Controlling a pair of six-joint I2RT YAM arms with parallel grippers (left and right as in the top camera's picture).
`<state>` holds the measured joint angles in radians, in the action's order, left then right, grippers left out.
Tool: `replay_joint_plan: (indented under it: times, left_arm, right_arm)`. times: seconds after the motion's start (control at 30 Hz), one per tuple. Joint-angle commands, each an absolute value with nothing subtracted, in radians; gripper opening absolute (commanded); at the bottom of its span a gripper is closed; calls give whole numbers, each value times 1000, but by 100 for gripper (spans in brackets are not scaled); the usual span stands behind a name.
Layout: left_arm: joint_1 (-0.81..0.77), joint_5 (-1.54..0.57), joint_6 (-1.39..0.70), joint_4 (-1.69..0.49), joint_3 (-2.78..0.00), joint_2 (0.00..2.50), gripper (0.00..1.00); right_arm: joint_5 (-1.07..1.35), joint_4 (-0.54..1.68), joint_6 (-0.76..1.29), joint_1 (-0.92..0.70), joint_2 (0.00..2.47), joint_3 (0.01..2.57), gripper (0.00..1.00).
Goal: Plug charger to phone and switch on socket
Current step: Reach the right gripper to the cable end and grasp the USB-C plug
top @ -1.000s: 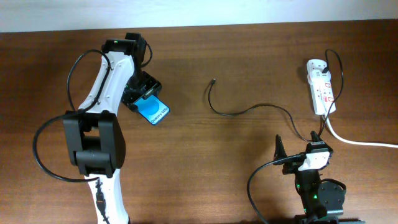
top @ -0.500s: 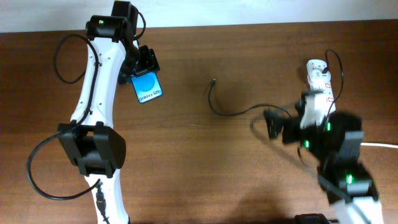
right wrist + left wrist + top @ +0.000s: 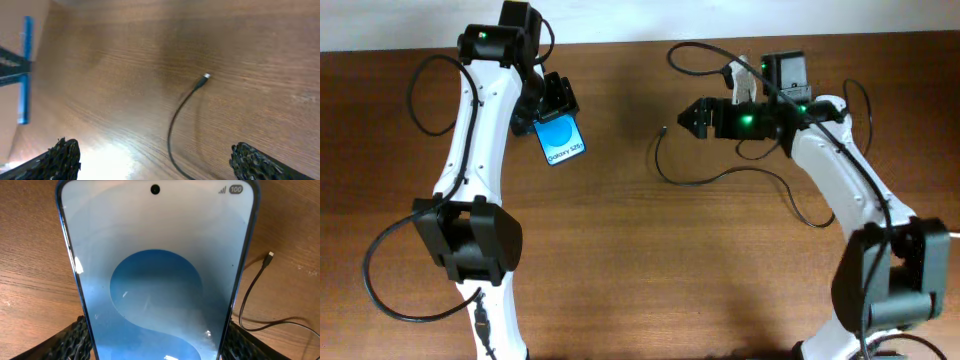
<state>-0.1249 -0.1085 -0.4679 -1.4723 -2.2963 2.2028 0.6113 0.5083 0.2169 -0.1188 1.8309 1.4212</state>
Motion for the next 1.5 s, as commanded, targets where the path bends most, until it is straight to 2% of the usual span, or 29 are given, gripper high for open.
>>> replay_joint_plan:
  times: [0.0, 0.17, 0.2, 0.27, 0.37, 0.47, 0.57, 0.63, 0.7, 0.77, 0.93, 1.1, 1.37, 1.43, 1.47]
  left_arm:
    - [-126, -120, -478, -1468, -2319, 2182, 0]
    - [-126, -120, -479, -1468, -2318, 2182, 0]
    - [-126, -119, -532, -1468, -2312, 2182, 0]
    - [-131, -120, -812, -1468, -2267, 2182, 0]
    - [-138, -144, -1143, -1478, -2226, 2182, 0]
    - [-140, -283, -1277, -1477, -2224, 2182, 0]
    - [-148, -356, -1298, -1448, -2224, 2182, 0]
    - [-148, -387, -1298, -1449, -2224, 2182, 0]
    - [-148, -422, -1298, -1449, -2224, 2182, 0]
    - [-148, -458, -1297, -1453, -2224, 2182, 0]
    - [-151, -475, -1286, -1485, -2224, 2182, 0]
    - [-159, -475, -1234, -1523, -2224, 2182, 0]
    - [-159, -475, -1234, -1523, -2224, 2182, 0]
    - [-159, -475, -1234, -1524, -2224, 2182, 0]
    - [-159, -476, -1234, -1523, -2224, 2182, 0]
  right_arm:
    - [571, 463, 246, -118, 1867, 1442, 98]
    - [564, 456, 325, -147, 1919, 1440, 99]
    - [564, 453, 361, -151, 1920, 1440, 99]
    - [597, 440, 477, -153, 1920, 1440, 99]
    - [724, 390, 477, -188, 1920, 1440, 100]
    - [784, 307, 561, -255, 1920, 1440, 100]
    - [794, 233, 683, -339, 1920, 1440, 86]
    - [798, 187, 716, -382, 1920, 1440, 85]
    - [801, 166, 743, -407, 1920, 1440, 80]
    - [700, 173, 807, -458, 1920, 1440, 65]
    - [514, 162, 873, -530, 1920, 1440, 50]
    - [481, 141, 881, -540, 1920, 1440, 38]
    - [481, 141, 900, -557, 1920, 1440, 30]
    - [481, 141, 900, -557, 1920, 1440, 24]
    - [481, 141, 900, -557, 1920, 1440, 18]
